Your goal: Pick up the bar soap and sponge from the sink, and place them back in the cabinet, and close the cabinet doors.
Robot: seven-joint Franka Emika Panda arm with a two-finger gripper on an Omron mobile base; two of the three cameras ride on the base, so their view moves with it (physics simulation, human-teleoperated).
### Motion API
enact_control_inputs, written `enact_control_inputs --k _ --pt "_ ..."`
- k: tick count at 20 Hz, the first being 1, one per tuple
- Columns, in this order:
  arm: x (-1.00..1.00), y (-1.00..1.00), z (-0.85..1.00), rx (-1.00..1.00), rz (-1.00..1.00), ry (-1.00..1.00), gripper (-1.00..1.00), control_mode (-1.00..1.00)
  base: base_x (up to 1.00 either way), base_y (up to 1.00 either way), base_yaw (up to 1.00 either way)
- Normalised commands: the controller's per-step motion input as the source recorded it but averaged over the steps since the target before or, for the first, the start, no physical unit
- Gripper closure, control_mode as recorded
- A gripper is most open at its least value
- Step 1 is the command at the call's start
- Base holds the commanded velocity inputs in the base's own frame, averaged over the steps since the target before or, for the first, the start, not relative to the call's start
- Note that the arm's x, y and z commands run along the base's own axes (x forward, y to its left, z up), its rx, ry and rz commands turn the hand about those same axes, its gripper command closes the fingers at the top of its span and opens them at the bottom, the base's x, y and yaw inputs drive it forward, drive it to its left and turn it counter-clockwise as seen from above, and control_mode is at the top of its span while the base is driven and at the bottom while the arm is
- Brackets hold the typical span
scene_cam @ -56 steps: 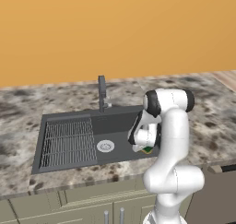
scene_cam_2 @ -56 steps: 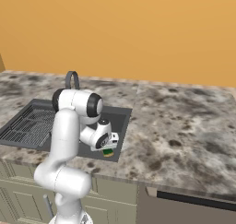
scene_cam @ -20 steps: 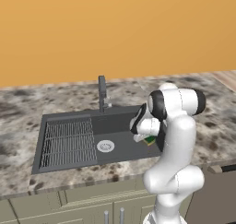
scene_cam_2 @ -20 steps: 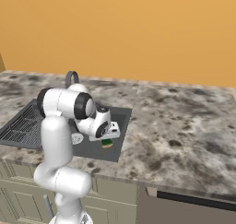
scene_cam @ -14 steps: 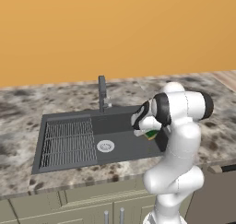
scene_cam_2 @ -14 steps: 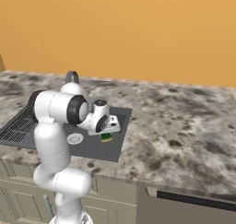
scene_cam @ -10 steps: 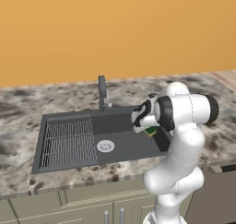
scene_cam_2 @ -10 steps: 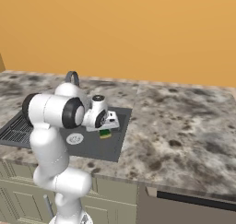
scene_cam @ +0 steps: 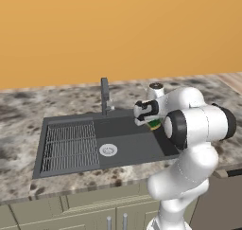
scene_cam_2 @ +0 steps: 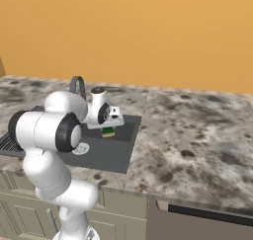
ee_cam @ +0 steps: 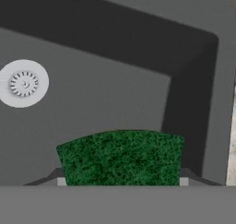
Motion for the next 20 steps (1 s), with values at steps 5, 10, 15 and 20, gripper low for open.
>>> enact_control_inputs --k 5,10,15,20 --pt "-0.09 0.01 0.79 0.00 -0.08 0.00 1.00 -1.00 0.00 0.00 0.00" --pt "-0.26 0.00 0.71 0.00 -0.08 0.00 1.00 -1.00 0.00 0.00 0.00" --pt "-0.45 0.00 0.36 0.00 -0.06 0.00 1.00 -1.00 0.00 0.00 0.00" --pt "-0.62 0.00 0.03 0.00 -0.01 0.00 1.00 -1.00 0.00 0.00 0.00"
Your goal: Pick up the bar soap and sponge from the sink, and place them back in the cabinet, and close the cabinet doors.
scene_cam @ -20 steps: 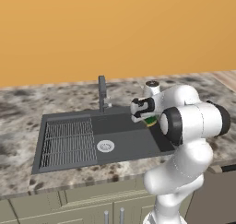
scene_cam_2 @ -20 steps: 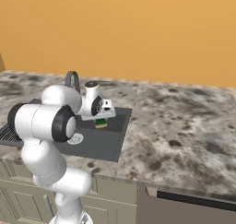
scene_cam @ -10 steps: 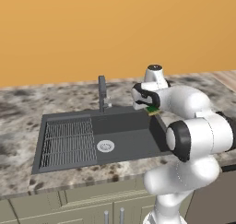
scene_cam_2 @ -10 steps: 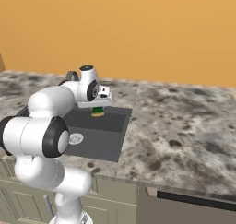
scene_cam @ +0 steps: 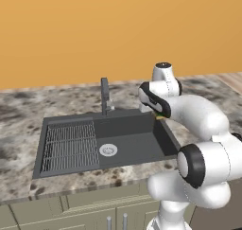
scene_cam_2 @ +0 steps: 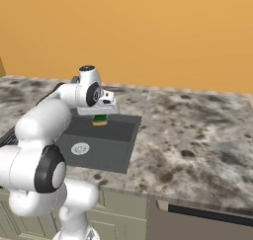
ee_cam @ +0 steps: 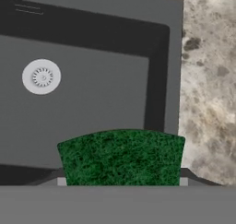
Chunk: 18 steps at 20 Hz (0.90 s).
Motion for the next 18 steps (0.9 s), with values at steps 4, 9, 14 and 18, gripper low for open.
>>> enact_control_inputs --k 4,9,14,18 --pt "-0.57 0.00 0.08 0.00 0.00 0.00 1.00 -1.00 0.00 0.00 0.00" --pt "-0.44 -0.01 0.18 0.01 -0.03 0.00 1.00 -1.00 0.00 0.00 0.00" --pt "-0.29 -0.02 0.24 0.02 -0.04 0.00 1.00 -1.00 0.00 0.00 0.00" --pt "-0.25 -0.08 0.25 0.04 -0.05 0.00 1.00 -1.00 0.00 0.00 0.00"
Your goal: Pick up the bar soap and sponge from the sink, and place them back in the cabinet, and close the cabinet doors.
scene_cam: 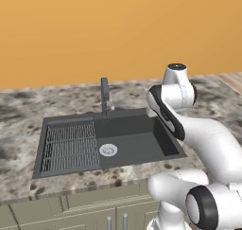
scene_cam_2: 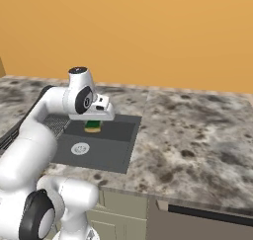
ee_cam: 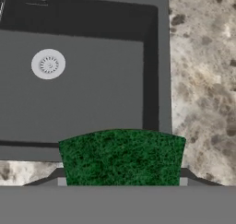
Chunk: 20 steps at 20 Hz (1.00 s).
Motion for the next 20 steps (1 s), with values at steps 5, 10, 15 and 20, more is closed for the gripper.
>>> enact_control_inputs --k 5,10,15,20 --pt "-0.30 -0.17 0.13 0.04 -0.03 0.00 1.00 -1.00 0.00 0.00 0.00" --pt "-0.26 -0.24 0.02 0.02 -0.02 -0.01 1.00 -1.00 0.00 0.00 0.00" --pt "-0.36 -0.26 0.00 0.00 0.00 -0.03 1.00 -1.00 0.00 0.00 0.00" --pt "-0.24 -0.03 0.00 0.00 0.00 -0.04 1.00 -1.00 0.00 0.00 0.00"
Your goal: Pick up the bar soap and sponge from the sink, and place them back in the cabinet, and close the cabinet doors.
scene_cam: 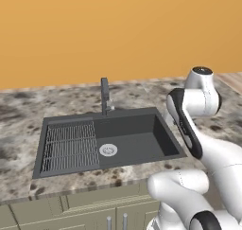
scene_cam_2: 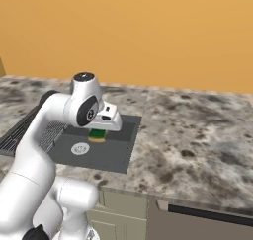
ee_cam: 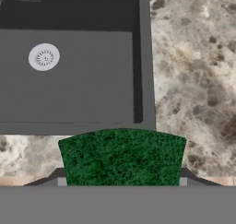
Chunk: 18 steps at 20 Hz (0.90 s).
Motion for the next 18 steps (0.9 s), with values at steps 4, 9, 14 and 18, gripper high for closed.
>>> enact_control_inputs --k 4,9,14,18 --pt "-0.14 0.00 0.12 0.00 -0.01 0.00 1.00 -1.00 0.00 0.00 0.00" --pt "-0.15 0.00 0.21 0.00 -0.03 0.00 1.00 -1.00 0.00 0.00 0.00" --pt "-0.22 0.00 0.20 0.00 -0.02 0.00 1.00 -1.00 0.00 0.00 0.00" --pt "-0.13 0.00 0.18 0.00 0.00 0.00 1.00 -1.00 0.00 0.00 0.00"
